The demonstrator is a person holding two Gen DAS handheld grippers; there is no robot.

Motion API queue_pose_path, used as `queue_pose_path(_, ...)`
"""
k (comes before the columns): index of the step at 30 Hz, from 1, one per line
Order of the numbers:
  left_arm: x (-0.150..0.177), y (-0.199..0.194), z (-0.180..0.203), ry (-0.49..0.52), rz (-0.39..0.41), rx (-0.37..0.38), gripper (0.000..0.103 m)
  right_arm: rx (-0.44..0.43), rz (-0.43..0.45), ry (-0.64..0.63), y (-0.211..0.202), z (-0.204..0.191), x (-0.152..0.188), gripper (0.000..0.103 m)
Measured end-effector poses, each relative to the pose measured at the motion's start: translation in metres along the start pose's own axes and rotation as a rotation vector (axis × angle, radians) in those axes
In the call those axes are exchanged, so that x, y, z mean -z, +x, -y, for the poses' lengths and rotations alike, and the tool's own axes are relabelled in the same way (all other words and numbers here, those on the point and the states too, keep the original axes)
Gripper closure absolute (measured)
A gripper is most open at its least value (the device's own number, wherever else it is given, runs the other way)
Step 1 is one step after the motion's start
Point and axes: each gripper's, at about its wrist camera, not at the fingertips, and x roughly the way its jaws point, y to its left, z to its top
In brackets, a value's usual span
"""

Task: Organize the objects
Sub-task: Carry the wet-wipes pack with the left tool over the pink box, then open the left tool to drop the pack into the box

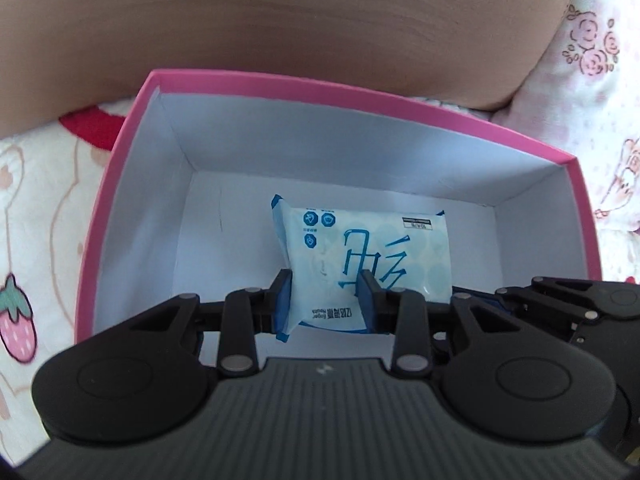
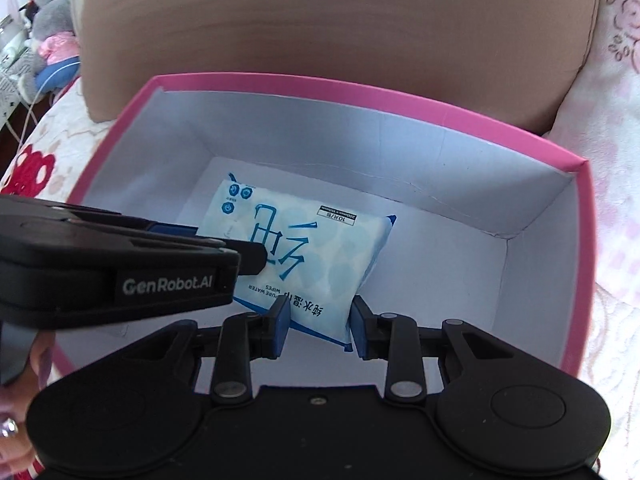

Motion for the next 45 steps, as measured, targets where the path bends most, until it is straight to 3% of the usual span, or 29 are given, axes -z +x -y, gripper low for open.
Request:
queue_pose_path(5,-0.004,0.008,-0.003,0.005,-0.052,-0.039,0.070,-0.028,-0.047,0.019,0.012,0.000,-0.006,0.067)
queue_pose_path(9,-0.007,0.004,0.003,0.053,-0.020,-0.098,0.070,-0.068,-0.042,0.037,0.014,0.001,-0.008,0.067)
queue_pose_path(16,-0.021,0.003,-0.007,0.014,-0.017,-0.108,0.071,-0.085,-0.061,0.106,0.024,0.006,-0.016,0.070)
queue_pose_path(19,-0.021,-0.008,-0.008,0.016,0.020,-0.101,0.072,-0.101,-0.084,0.133,0.030,0.007,-0.017,0.083)
queue_pose_path(23,-0.022,-0.014,-0.014,-0.012,0.016,-0.069,0.072,-0.124,-0.095,0.160,0.033,0.004,-0.019,0.084)
queue_pose_path(29,-0.022,-0.030,-0.019,-0.016,0.054,-0.079,0.072,-0.140,-0.092,0.194,0.038,-0.009,-0.022,0.084)
queue_pose_path(39,0.007,-0.081,-0.016,0.075,0.077,-0.033,0.070,-0.080,0.069,-0.010,-0.059,-0.036,0.032,0.076)
queue_pose_path(45,0.037,-0.120,-0.012,0.116,0.055,-0.048,0.065,-0.066,0.110,-0.045,-0.109,-0.036,0.056,0.073)
